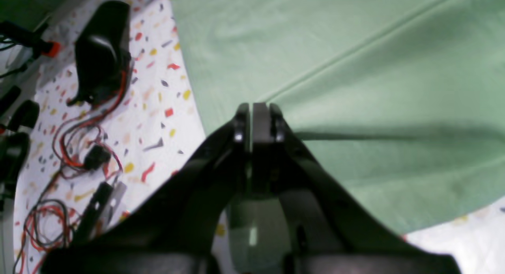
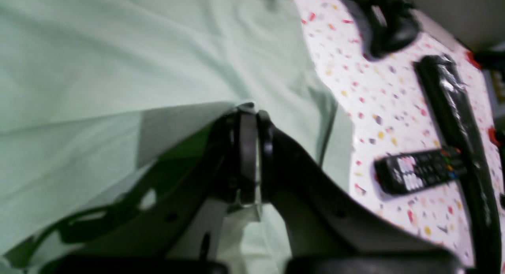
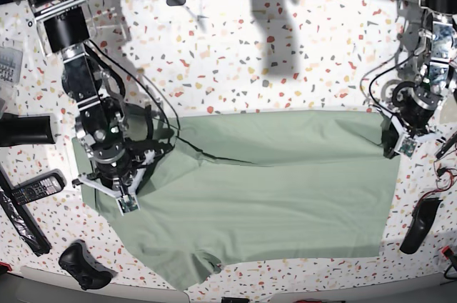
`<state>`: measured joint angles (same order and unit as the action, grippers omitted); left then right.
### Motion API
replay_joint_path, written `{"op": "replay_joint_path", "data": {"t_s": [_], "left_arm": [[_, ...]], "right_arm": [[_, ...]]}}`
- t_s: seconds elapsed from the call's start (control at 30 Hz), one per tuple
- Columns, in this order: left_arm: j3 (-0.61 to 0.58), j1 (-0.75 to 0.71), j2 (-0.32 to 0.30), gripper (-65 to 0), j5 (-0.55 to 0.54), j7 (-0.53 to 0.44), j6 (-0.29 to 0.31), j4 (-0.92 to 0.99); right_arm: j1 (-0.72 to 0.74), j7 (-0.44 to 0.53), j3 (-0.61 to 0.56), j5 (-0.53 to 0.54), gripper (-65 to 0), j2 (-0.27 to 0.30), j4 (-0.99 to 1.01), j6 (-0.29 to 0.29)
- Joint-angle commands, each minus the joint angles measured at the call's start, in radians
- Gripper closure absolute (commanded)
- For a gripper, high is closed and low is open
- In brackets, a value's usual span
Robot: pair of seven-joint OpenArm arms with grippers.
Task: Fold the T-shirt properly
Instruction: 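Fold the sleeve with the right gripper across the shirt body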
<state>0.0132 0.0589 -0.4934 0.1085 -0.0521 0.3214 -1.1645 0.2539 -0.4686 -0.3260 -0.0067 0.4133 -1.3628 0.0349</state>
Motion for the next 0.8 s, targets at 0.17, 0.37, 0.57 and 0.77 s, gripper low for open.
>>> {"op": "replay_joint_path", "data": {"t_s": [0.17,0.37,0.57,0.77], "left_arm": [[0.008,0.019,-0.016,0.0,-0.005,-0.027,-0.011,-0.012],[0.008,0.019,-0.016,0.0,-0.006,-0.027,-0.011,-0.012],[0.008,0.019,-0.016,0.0,-0.006,-0.027,-0.011,-0.012],[0.008,0.018,-0.016,0.0,-0.006,-0.027,-0.011,-0.012]], "right_arm": [[0.093,0.035,0.006,0.014,0.0,0.010,0.062,-0.056],[0.143,0.040,0.006,0.015,0.0,0.010,0.127,-0.090],[0.145,0.045,0.006,0.014,0.0,-0.007,0.133,-0.118],[0.145,0.140,0.006,0.014,-2.7,-0.039,0.133,-0.118]]}}
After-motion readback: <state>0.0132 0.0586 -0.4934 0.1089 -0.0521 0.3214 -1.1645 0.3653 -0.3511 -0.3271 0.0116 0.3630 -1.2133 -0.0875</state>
